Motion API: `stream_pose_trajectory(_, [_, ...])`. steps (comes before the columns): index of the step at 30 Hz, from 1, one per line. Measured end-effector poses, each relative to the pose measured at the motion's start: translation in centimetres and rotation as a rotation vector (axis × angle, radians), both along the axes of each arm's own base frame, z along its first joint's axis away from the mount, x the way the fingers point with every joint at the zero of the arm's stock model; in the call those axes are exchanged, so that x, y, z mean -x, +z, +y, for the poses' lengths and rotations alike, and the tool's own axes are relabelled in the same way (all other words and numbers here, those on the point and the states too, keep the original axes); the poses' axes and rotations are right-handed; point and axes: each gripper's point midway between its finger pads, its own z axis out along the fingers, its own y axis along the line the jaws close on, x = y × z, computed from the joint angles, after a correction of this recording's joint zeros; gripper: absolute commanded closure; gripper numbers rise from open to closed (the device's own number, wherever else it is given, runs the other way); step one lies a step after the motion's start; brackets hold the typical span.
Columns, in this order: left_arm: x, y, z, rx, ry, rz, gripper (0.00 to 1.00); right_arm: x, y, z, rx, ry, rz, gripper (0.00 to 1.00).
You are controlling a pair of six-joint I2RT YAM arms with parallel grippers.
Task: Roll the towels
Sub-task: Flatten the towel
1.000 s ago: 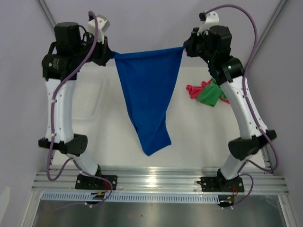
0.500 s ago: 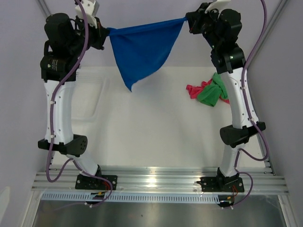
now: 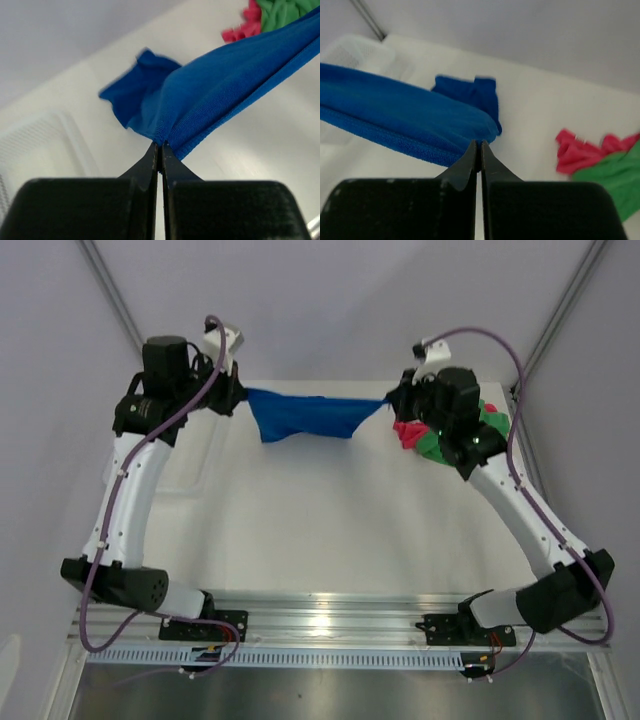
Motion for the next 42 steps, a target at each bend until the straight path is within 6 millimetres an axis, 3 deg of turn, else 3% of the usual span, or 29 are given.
stream_pose_trajectory(4, [5.5, -6.3, 0.7, -0.043, -0.035, 0.156, 1.0, 6.1, -7.2, 1.0, 0.029, 0.041, 0.114, 1.0])
stream_pose_trajectory(7, [9.6, -9.9, 1.2, -0.065, -0.063, 0.223, 0.99, 10.0, -10.9, 1.8, 0.021, 0.067, 0.175, 1.0])
stream_pose_trajectory(13, [16.4, -18.9, 2.2, -0.127, -0.122, 0.403, 0.99, 15.6, -18.3, 2.8, 0.019, 0.101, 0.353, 1.0])
stream_pose_trajectory(16, [18.9, -22.0, 2.7, -0.153, -0.147, 0.496, 0.99, 17.8, -20.1, 3.3, 0.012, 0.118, 0.428, 1.0])
stream_pose_trajectory(23, [23.2, -24.5, 3.8, -0.207, -0.18, 0.528, 0.99, 21.9, -21.5, 4.6, 0.01, 0.161, 0.524, 1.0])
stream_pose_trajectory(31, [26.3, -24.7, 4.3, -0.225, -0.206, 0.56, 0.99, 26.1, -20.3, 4.7, -0.035, 0.215, 0.6, 1.0])
stream_pose_trajectory(33, [26.6, -23.8, 4.5, -0.228, -0.2, 0.544, 0.99, 26.5, -19.5, 4.9, -0.049, 0.23, 0.603, 1.0])
stream_pose_trajectory(35, [26.1, -21.5, 4.5, -0.226, -0.192, 0.491, 0.99, 26.3, -18.7, 4.9, -0.047, 0.229, 0.599, 1.0])
stream_pose_trajectory(38, [24.3, -17.2, 4.3, -0.219, -0.174, 0.382, 0.99, 24.5, -16.5, 4.9, -0.029, 0.202, 0.58, 1.0])
stream_pose_trajectory(42, [20.7, -12.0, 3.6, -0.183, -0.148, 0.272, 0.99, 17.5, -11.1, 4.0, -0.088, 0.133, 0.507, 1.0])
